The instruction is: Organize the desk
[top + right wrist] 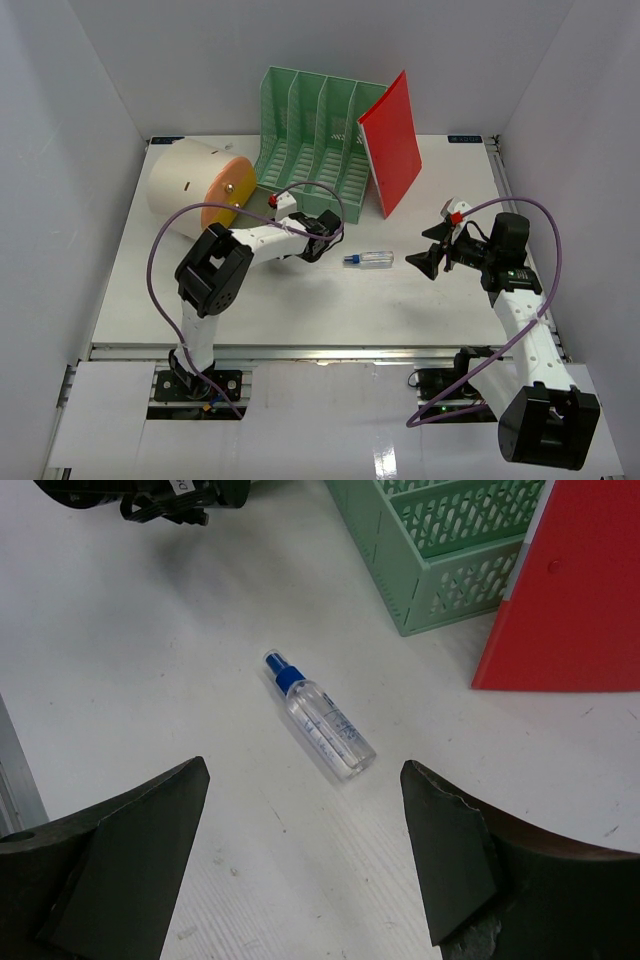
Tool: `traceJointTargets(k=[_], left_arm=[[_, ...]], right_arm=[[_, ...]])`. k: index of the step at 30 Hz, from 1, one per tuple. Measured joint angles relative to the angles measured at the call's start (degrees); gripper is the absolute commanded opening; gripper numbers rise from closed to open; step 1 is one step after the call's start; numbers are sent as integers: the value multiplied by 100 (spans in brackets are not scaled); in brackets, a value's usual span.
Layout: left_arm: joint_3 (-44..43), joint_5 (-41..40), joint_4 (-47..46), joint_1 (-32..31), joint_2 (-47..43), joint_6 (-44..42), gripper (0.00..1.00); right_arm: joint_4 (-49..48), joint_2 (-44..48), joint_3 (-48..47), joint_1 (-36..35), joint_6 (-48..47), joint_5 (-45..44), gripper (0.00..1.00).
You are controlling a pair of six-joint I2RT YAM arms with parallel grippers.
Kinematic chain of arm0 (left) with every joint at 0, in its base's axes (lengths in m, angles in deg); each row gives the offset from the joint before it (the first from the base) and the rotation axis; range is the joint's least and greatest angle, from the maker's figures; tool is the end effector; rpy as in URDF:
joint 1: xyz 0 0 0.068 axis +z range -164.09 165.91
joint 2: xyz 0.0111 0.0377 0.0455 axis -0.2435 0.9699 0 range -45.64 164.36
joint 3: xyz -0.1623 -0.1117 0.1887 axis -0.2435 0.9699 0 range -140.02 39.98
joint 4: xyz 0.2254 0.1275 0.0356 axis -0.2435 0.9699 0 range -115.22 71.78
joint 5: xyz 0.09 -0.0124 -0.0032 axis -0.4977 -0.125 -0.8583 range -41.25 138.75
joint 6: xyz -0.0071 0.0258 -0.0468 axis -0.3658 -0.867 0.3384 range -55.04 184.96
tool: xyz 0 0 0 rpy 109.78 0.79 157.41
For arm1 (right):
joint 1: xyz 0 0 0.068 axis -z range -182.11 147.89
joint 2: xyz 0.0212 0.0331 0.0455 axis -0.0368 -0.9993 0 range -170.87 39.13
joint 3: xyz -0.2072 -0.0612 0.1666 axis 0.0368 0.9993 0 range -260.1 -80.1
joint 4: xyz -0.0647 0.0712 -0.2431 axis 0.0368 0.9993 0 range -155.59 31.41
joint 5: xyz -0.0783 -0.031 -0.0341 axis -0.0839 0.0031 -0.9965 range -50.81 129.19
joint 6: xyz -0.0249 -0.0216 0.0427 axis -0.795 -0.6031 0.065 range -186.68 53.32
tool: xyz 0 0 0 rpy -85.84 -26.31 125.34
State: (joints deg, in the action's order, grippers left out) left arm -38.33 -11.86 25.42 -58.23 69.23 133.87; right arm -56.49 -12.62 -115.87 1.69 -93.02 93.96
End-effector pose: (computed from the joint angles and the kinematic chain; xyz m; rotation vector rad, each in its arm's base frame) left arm 0.2856 -0.2340 0.1640 -0.4916 2.0944 0.6496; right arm 0.1956 0.0161 0.2709 -0.9153 1.6173 0.5908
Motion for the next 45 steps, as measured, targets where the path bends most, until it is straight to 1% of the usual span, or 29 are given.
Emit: traceJointTargets(k=[1,2,3,5,7,10,12,13,14,17,18,21,23,25,27,31,35,36,39,40,42,45], left_arm=[[13,59,28,-16,0,30,80],[25,121,40,-30,0,68,84],[25,162,32,-31,-2,80,86],[37,294,-53,-28,-28,-55,86],[146,502,-324,-23,-156,-400,86],[566,1086,-992,-41,-702,-1191,87],[1015,1652,-1742,-87,-1265,-1837,88],[1232,1969,-2064,-115,-1568,-2177,89],[1415,2323,-2307,-146,-1877,-2475,89],[1762,3254,-2876,-224,-2723,-3192,89],[1843,3527,-3048,-247,-2975,-3381,91],[2207,4443,-3412,-264,-3807,-3892,96],[2542,4999,-3519,-264,-4426,-4113,98],[2859,5512,-3575,-262,-5057,-4244,98],[3181,5908,-3553,-262,-5789,-4316,98],[3522,6323,-3289,-264,-7229,-4297,98],[3583,6352,-2914,-262,-8522,-4135,98],[3583,6348,-2829,-262,-8778,-4083,98],[3583,6322,-2547,-262,-9232,-3931,98],[3583,6310,-2448,-262,-9320,-3875,98],[3583,6289,-2252,-262,-9383,-3763,98],[3583,6262,-1993,-262,-9495,-3591,98]], right_arm=[[42,1,0,3,-60,36,85],[95,3,0,6,-125,76,85],[168,3,0,7,-234,134,86],[342,-1,-1,11,-493,276,88],[618,-38,-15,9,-861,455,89],[1169,-193,-76,-50,-1522,675,92],[1539,-321,-106,-175,-2174,751,96],[1708,-374,-109,-283,-2489,752,98],[1867,-425,-109,-458,-2784,717,97],[2160,-552,-98,-1143,-3596,498,90],[2184,-573,-84,-1373,-3848,361,90],[2036,-715,-12,-2024,-4406,-383,90],[1861,-1093,-32,-2358,-4630,-787,90],[1854,-1722,-275,-2532,-4676,-1138,90],[1818,-2450,-718,-2629,-4626,-1489,90],[1622,-3322,-1582,-2753,-4435,-2033,90],[1314,-3568,-1768,-2849,-4195,-2512,91],[1273,-3618,-1769,-2868,-4148,-2605,92],[1212,-3839,-1783,-2923,-4064,-2848,99],[1211,-3934,-1799,-2942,-4048,-2917,99],[1247,-4182,-1896,-2989,-4035,-3039,88],[1304,-4527,-2092,-3035,-3989,-3173,80]])
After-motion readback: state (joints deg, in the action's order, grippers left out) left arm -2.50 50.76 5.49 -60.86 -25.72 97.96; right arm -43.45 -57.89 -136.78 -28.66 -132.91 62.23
